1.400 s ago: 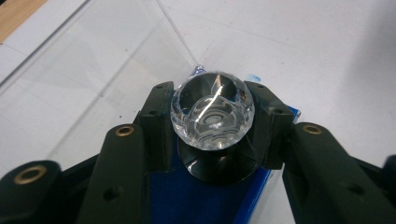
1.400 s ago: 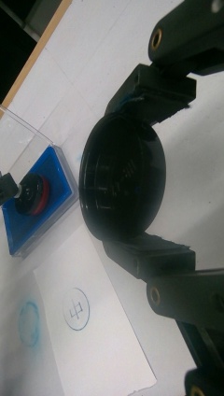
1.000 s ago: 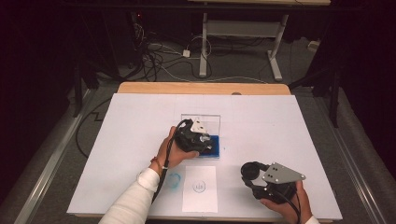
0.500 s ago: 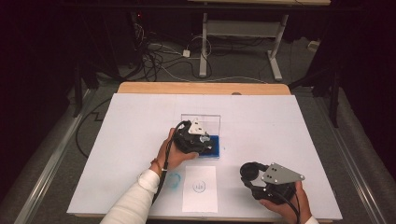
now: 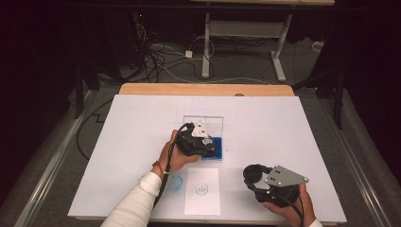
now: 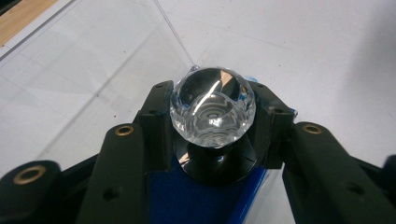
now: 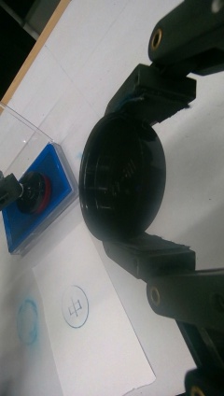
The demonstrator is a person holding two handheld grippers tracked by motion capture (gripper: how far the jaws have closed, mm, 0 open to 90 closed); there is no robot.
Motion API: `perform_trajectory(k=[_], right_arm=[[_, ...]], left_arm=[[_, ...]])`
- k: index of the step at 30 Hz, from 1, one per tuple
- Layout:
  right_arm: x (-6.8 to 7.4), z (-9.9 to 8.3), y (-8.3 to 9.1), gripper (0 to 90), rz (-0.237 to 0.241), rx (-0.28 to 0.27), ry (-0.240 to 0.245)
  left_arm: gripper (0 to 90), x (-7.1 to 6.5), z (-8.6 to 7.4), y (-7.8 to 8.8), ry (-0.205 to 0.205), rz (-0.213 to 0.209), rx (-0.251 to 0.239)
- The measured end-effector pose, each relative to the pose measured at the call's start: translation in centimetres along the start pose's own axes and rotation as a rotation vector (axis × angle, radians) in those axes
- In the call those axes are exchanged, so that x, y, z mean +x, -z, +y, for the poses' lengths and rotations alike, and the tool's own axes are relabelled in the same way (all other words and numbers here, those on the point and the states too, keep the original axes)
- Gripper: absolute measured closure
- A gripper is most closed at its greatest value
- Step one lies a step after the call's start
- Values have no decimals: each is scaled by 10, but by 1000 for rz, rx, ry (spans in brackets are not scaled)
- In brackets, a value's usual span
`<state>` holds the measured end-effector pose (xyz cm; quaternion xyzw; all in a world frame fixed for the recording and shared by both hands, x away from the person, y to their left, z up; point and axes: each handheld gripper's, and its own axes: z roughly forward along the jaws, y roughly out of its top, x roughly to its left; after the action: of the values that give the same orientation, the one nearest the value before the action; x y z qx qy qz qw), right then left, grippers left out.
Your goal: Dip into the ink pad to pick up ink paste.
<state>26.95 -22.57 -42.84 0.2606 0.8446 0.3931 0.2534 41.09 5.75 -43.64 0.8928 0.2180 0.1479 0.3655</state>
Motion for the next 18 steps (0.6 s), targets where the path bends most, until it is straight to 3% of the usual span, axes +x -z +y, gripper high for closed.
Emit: perform_trajectory(k=[18], right_arm=[[-1,0,1,388,-1,-2,-5]], left_arm=[[546,1,4,2,-18,6,29]])
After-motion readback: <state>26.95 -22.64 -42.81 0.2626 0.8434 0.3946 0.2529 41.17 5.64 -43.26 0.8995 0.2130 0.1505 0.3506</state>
